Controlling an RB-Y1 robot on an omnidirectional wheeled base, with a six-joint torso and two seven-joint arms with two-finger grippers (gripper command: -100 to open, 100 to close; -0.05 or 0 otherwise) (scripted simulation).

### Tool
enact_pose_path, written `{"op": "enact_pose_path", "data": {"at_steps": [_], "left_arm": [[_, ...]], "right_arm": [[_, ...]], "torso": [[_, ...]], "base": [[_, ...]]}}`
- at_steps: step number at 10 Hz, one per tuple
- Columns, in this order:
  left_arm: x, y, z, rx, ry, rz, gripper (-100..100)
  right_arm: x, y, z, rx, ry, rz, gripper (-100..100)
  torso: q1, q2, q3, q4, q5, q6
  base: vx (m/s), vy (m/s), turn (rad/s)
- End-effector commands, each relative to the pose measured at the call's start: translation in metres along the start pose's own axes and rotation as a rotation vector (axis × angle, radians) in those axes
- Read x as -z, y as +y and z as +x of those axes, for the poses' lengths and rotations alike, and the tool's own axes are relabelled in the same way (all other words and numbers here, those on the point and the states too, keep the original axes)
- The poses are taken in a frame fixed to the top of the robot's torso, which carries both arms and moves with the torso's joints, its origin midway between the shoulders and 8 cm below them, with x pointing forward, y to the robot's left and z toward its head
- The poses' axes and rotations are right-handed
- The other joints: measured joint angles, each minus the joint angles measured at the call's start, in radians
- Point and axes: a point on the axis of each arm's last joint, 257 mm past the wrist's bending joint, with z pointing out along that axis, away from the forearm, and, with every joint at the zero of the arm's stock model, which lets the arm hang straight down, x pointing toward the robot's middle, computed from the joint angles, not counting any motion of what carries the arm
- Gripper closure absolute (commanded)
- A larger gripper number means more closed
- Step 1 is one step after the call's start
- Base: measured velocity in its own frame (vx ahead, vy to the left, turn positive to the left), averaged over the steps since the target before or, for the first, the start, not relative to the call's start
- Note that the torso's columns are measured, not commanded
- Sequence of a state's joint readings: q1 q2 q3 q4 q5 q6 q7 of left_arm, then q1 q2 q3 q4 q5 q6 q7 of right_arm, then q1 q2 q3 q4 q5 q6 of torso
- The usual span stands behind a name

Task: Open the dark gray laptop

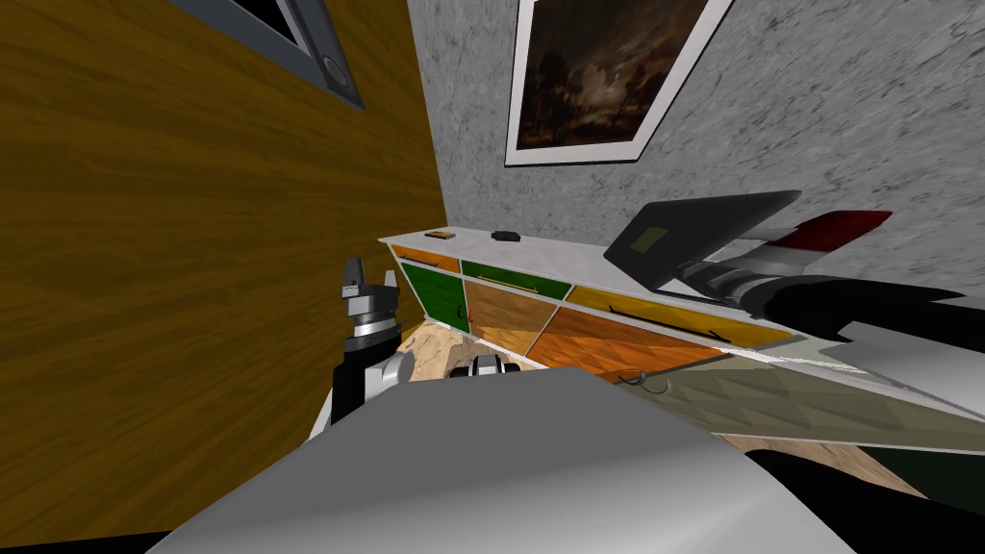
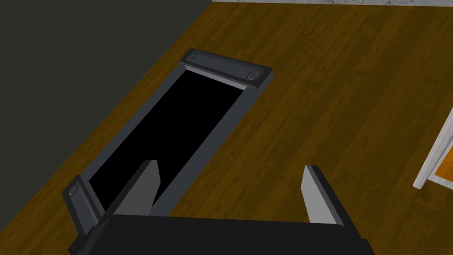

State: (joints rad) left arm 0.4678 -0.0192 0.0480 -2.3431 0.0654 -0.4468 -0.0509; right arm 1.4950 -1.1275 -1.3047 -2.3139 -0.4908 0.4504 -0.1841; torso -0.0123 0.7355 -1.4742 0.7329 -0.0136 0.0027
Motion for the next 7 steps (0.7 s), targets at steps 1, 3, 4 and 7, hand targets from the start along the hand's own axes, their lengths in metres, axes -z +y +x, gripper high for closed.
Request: {"op": "enact_pose_path", "data": {"at_steps": [1,3,4,7], "left_arm": [[0.000,0.000,0.000,0.000,0.000,0.000,0],[0.000,0.000,0.000,0.000,0.000,0.000,0],[0.000,0.000,0.000,0.000,0.000,0.000,0],[0.000,0.000,0.000,0.000,0.000,0.000,0]], "right_arm": [[-0.004,-0.006,0.014,-0.067,0.032,0.005,100],[-0.005,-0.003,0.006,-0.077,0.018,-0.011,100],[-0.008,-0.019,-0.004,-0.132,-0.006,0.014,100],[-0.014,-0.056,-0.017,-0.235,-0.046,0.076,100]], "torso": [[-0.001,0.000,0.000,0.000,0.000,0.000],[-0.003,-0.001,-0.001,-0.001,-0.002,0.000],[-0.002,-0.002,-0.002,0.000,0.001,-0.001],[0.001,-0.001,-0.002,0.002,0.004,0.000]], "base": [[-0.013,-0.014,0.004],[-0.014,-0.011,0.018],[-0.085,-0.005,0.320],[-0.180,-0.007,0.346]]}}
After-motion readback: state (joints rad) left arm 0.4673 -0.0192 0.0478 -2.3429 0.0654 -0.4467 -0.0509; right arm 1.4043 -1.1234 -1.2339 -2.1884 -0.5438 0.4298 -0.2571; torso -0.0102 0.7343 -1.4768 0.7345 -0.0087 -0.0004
